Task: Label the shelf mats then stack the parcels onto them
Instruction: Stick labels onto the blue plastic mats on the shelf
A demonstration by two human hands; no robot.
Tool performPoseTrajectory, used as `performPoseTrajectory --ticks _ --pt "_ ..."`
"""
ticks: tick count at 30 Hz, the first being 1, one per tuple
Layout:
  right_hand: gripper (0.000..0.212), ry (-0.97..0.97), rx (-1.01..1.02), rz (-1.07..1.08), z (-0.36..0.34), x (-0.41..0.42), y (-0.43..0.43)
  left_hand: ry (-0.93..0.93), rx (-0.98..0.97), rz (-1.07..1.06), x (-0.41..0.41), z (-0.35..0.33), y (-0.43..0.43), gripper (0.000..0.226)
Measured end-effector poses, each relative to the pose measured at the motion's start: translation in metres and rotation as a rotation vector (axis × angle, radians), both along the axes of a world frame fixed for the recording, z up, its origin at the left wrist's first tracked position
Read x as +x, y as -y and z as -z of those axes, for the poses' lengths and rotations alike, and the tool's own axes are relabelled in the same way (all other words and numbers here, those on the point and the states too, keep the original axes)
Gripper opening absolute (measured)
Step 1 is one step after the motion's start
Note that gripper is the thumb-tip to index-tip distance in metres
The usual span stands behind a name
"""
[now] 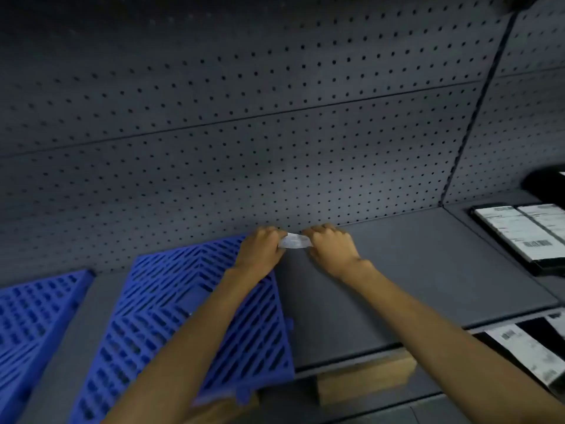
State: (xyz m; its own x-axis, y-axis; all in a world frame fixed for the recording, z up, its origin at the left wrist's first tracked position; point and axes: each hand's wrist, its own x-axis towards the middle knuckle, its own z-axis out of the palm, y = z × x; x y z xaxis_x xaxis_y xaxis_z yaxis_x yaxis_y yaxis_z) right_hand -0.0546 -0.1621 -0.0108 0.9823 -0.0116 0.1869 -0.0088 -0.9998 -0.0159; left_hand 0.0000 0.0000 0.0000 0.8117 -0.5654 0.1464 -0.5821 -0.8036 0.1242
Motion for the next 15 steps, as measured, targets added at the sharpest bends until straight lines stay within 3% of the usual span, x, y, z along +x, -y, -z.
performPoseTrajectory --ticks 5,11,15 --pt "0.03 0.029 -0.03 0.041 0.01 0.005 0.002 0.009 0.05 0.038 0.015 0.012 -0.001 0.044" --pt "0.018 0.065 -0.081 0.049 0.006 0.007 0.005 0.118 -0.05 0.042 0.023 0.017 0.001 0.025" --pt "0.021 0.081 -0.066 0.037 0.004 0.001 0.009 0.143 -0.099 0.061 0.021 0.019 0.004 0.018"
